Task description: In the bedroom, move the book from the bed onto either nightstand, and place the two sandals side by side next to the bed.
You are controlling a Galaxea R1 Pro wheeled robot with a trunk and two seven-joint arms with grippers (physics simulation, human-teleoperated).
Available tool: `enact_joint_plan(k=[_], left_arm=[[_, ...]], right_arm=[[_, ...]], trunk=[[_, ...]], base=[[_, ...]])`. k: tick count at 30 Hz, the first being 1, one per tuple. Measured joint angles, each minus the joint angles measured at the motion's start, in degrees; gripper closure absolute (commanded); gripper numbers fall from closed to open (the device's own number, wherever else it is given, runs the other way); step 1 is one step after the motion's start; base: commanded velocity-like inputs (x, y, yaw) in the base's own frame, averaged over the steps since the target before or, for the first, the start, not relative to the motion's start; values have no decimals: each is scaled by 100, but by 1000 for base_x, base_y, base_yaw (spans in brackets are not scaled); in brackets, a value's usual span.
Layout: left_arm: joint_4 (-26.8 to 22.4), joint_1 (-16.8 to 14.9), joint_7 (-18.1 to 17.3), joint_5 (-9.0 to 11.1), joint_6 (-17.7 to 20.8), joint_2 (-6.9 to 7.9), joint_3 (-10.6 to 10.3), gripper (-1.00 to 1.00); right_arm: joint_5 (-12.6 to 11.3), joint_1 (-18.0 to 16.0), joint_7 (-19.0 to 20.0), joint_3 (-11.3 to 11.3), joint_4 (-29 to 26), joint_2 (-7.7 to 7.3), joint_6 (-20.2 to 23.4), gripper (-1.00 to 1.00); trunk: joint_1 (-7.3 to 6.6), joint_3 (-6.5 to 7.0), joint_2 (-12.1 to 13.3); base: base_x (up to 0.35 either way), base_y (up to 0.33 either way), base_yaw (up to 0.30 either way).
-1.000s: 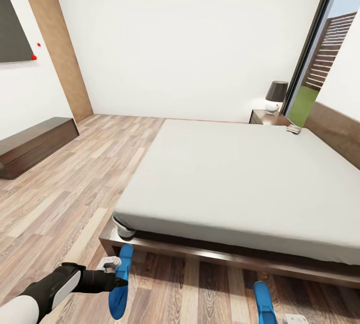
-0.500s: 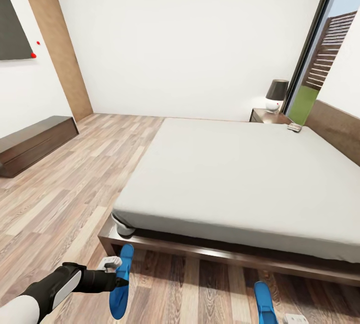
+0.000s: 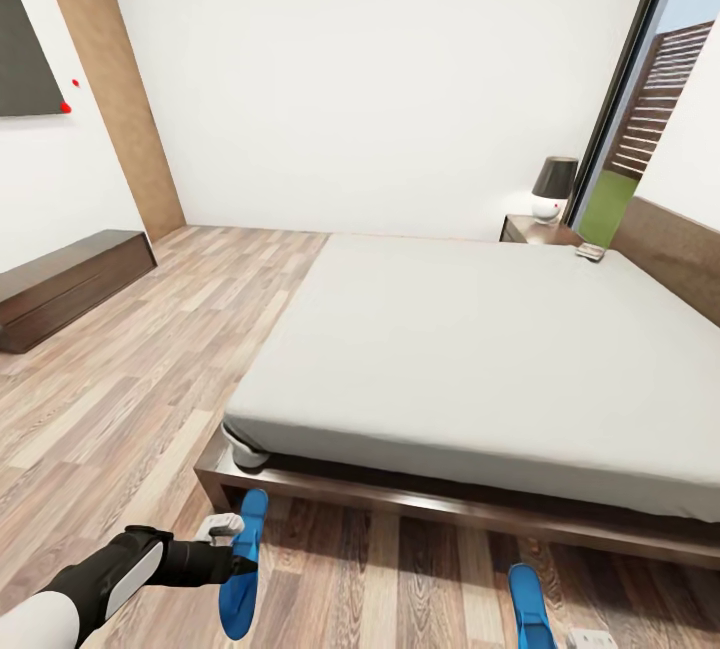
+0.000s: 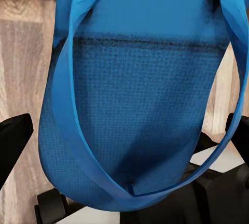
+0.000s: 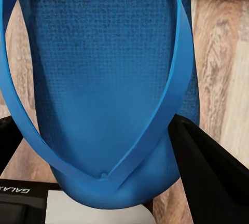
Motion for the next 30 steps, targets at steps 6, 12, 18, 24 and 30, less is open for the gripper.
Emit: enact_joint_plan(k=[6, 12, 18, 24, 30], left_arm=[[0, 0, 1, -4, -1, -7, -1, 100], [0, -1, 1, -6, -2, -11, -7, 100], [1, -1, 1, -13, 0, -11, -12, 100], [0, 0, 10, -20, 488, -3, -20, 100], [5, -1, 12, -158, 611, 5, -18, 100]], right_arm=[[2, -1, 7, 1, -6, 0, 0, 100], [3, -1, 7, 1, -4, 0, 0, 100], [3, 0, 7, 0, -6, 0, 0, 100], [2, -1, 7, 0, -6, 0, 0, 100], [1, 3, 8, 0, -6, 0, 0, 100]], trunk=[[21, -18, -39], [153, -125, -279], [285, -233, -520], [330, -269, -602], [330, -269, -602]], base=[[0, 0, 0], [0, 0, 0], [0, 0, 0], [0, 0, 0], [0, 0, 0]])
